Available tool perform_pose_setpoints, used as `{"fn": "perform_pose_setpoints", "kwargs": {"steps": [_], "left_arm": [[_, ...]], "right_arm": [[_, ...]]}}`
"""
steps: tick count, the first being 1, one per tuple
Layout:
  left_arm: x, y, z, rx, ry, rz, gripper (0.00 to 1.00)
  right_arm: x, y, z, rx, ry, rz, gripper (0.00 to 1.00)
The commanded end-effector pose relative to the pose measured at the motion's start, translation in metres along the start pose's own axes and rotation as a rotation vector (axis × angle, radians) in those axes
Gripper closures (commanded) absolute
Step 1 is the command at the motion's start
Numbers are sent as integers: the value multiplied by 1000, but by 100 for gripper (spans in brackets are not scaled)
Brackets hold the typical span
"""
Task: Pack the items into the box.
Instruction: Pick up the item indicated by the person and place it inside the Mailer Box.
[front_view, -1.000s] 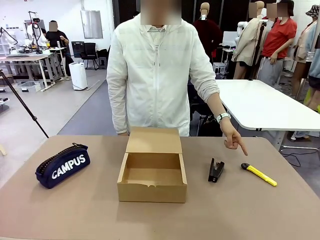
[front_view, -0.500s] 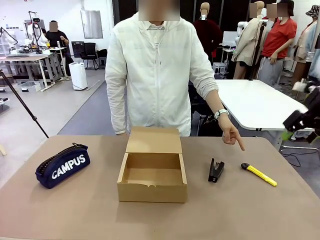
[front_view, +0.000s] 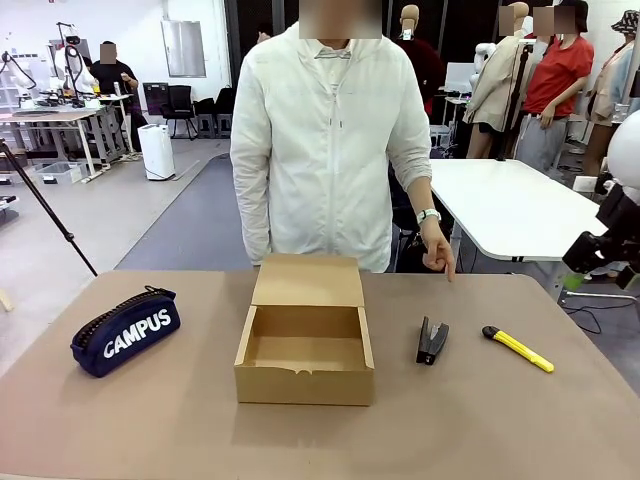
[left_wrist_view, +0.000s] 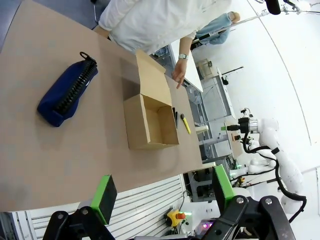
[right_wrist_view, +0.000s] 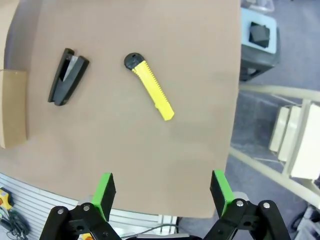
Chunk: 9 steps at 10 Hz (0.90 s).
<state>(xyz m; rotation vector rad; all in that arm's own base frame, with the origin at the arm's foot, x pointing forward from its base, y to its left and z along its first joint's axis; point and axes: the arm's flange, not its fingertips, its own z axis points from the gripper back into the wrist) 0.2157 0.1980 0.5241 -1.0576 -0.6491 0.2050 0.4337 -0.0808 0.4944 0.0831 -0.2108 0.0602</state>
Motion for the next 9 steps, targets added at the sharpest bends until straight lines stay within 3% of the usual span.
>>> {"fn": "perform_pose_setpoints", "kwargs": {"steps": [1, 3, 5, 9], "left_arm": [[2, 0, 1, -18, -6, -17, 0], [2, 0, 1, -18, -6, -17, 0], [2, 0, 1, -18, -6, -17, 0], [2, 0, 1, -18, -6, -17, 0]], "right_arm": [[-1, 4, 3, 34, -8, -2, 0], [-1, -1, 2, 9, 0, -6, 0], [32, 4, -6, -121, 40, -36, 0], [82, 3, -57, -293, 109, 67, 0]]}}
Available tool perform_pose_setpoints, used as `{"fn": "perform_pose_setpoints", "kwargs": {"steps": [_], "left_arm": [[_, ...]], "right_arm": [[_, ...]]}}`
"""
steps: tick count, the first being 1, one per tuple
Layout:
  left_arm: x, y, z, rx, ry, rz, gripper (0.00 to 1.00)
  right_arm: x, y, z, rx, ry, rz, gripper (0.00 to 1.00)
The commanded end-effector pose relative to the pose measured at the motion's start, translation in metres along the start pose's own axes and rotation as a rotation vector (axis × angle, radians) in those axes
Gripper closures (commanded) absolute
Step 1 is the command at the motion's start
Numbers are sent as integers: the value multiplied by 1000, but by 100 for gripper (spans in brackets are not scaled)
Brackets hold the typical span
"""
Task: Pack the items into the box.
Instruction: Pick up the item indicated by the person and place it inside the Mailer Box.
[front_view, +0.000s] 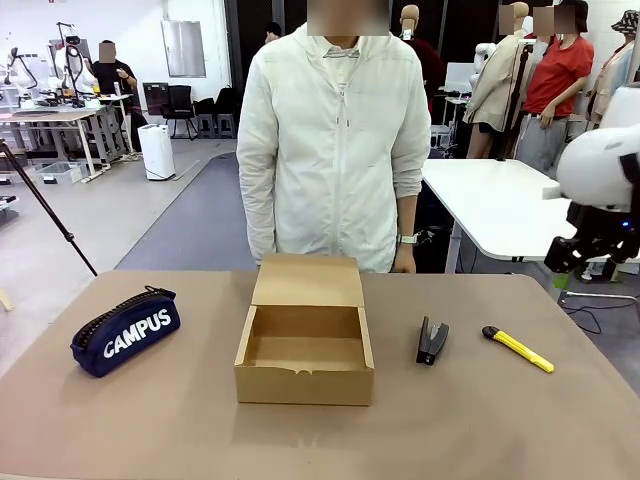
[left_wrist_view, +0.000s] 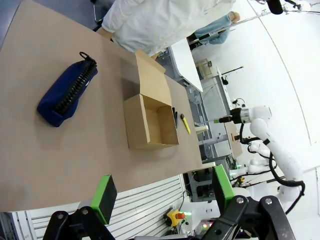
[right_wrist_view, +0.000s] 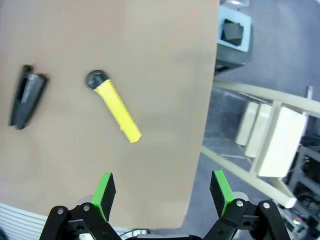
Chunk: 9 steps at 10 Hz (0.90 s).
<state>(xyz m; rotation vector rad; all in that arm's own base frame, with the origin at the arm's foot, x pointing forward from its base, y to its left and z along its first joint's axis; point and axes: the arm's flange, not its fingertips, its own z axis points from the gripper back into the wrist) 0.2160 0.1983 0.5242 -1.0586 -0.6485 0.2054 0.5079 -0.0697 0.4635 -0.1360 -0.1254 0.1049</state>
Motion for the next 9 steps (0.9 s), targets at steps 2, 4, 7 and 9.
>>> {"fn": "perform_pose_setpoints", "kwargs": {"steps": [2, 4, 7, 9], "left_arm": [[2, 0, 1, -18, -6, -18, 0], [2, 0, 1, -18, -6, -18, 0], [2, 0, 1, -18, -6, -18, 0], [2, 0, 1, -18, -6, -18, 0]], "right_arm": [[33, 4, -40, -90, 28, 64, 0], [32, 21, -77, 58, 10, 75, 0], [13, 46, -119, 73, -26, -11, 0], [8, 64, -127, 56, -34, 14, 0]]}}
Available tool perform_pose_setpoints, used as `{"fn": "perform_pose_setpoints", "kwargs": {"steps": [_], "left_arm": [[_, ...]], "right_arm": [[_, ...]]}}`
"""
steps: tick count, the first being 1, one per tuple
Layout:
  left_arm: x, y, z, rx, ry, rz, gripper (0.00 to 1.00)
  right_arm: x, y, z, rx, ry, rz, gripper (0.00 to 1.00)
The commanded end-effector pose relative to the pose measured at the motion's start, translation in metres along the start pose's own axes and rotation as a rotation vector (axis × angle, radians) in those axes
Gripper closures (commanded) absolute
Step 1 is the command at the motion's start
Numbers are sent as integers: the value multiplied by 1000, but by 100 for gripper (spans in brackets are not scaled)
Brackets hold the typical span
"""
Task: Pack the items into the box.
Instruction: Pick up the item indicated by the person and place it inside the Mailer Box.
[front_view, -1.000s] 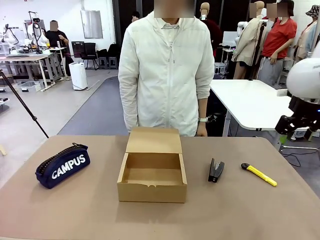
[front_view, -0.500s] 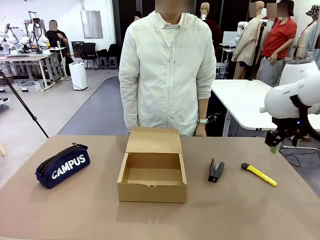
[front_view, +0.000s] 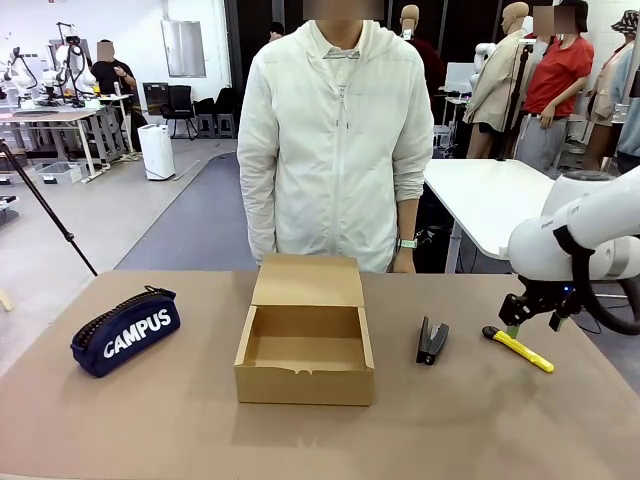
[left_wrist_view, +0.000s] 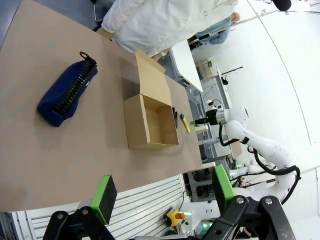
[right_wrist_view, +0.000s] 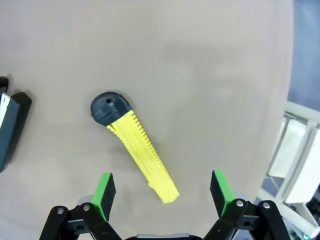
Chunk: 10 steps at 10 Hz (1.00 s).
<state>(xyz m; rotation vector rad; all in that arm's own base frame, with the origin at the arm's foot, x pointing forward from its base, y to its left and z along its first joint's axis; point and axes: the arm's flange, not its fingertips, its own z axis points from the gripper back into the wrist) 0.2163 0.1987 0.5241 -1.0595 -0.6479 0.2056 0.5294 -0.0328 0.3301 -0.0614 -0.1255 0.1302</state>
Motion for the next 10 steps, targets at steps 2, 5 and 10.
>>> {"fn": "perform_pose_setpoints", "kwargs": {"steps": [2, 5, 10], "left_arm": [[1, 0, 1, -17, -7, -18, 0], [1, 0, 1, -17, -7, -18, 0], [1, 0, 1, -17, -7, -18, 0]], "right_arm": [[0, 0, 0, 0, 0, 0, 0], [0, 3, 0, -3, -9, 8, 0], [5, 20, -9, 10, -99, 619, 0]]}}
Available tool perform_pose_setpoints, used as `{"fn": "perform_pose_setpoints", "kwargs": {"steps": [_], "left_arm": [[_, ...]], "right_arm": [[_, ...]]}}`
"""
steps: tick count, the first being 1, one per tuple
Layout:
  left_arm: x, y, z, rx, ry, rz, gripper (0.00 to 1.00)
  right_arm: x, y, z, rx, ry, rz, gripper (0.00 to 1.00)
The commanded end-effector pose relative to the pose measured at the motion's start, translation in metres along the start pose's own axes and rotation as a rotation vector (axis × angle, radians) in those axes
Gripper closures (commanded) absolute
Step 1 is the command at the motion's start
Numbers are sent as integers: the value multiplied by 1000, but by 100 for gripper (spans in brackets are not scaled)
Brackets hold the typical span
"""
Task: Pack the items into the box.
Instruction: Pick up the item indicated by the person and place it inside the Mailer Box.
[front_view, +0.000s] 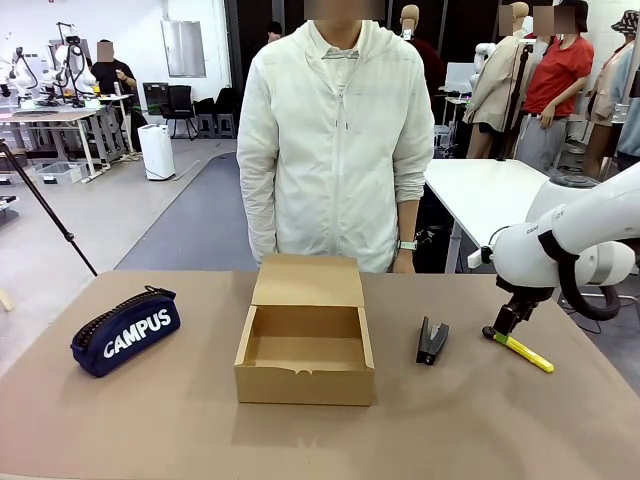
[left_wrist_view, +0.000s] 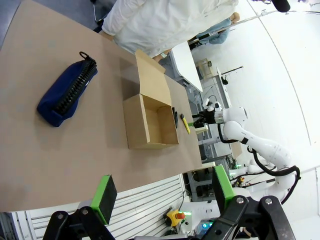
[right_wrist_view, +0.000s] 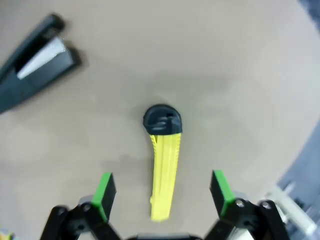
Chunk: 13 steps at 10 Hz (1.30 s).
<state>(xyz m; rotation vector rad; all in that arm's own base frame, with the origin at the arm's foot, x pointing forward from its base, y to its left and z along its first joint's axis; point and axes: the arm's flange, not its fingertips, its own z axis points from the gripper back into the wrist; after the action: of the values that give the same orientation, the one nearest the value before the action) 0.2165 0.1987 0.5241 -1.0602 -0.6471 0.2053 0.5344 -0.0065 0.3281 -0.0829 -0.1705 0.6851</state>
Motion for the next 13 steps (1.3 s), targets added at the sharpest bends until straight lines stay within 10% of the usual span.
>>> {"fn": "perform_pose_setpoints", "kwargs": {"steps": [1, 11, 13], "left_arm": [[1, 0, 1, -16, -8, -19, 0], [1, 0, 1, -16, -8, -19, 0], [1, 0, 1, -16, -8, -19, 0]], "right_arm": [[-4, -2, -10, -7, -1, 78, 0], [-6, -7, -34, 23, 64, 15, 0], [-3, -8, -36, 37, 70, 1, 100]]}}
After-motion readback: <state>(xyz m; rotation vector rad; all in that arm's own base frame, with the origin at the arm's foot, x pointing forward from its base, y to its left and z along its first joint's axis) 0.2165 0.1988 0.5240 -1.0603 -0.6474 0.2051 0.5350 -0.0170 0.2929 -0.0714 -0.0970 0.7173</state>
